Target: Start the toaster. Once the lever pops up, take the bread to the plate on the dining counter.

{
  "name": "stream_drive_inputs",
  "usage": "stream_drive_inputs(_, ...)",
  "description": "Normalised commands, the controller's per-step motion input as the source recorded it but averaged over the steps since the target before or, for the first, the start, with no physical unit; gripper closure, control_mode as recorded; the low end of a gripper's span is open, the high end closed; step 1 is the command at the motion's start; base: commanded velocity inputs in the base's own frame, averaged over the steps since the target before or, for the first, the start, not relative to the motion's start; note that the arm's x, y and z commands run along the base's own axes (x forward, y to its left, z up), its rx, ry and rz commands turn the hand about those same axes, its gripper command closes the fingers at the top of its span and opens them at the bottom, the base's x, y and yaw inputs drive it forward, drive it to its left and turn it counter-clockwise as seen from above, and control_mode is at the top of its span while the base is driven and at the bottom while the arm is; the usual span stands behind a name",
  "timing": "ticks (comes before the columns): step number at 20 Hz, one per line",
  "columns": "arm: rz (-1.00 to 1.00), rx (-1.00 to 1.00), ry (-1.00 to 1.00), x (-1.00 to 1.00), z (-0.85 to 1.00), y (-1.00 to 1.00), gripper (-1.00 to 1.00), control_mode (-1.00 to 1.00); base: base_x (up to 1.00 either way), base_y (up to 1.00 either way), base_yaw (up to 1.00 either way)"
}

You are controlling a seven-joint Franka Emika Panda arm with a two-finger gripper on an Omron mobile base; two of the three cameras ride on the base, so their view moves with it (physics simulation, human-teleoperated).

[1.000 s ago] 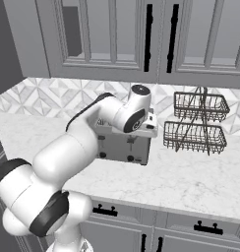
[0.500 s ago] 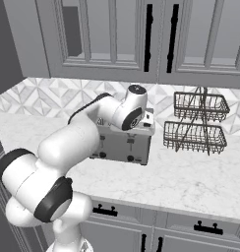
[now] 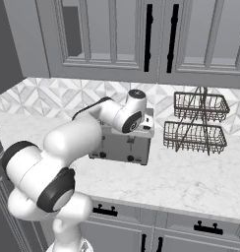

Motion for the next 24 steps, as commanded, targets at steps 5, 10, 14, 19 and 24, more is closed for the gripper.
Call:
stream_drive_inputs(5,0.0,-0.01,0.0,0.15,-0.28,0.03,1.0,-1.0,0.0,0.0,0.0)
stream_drive_inputs(10,0.0,0.0,0.0,0.23,-0.25,0.05,1.0,-1.0,0.0,0.0,0.0)
stream_drive_inputs(14,0.0,-0.01,0.0,0.14,-0.33,0.04,1.0,-1.0,0.0,0.0,0.0)
stream_drive_inputs(19,0.0,-0.06,-0.02,-0.02,-0.7,0.08,1.0,-1.0,0.0,0.0,0.0)
stream_drive_inputs(24,0.0,-0.1,-0.05,-0.18,-0.97,0.17,1.0,-1.0,0.0,0.0,0.0)
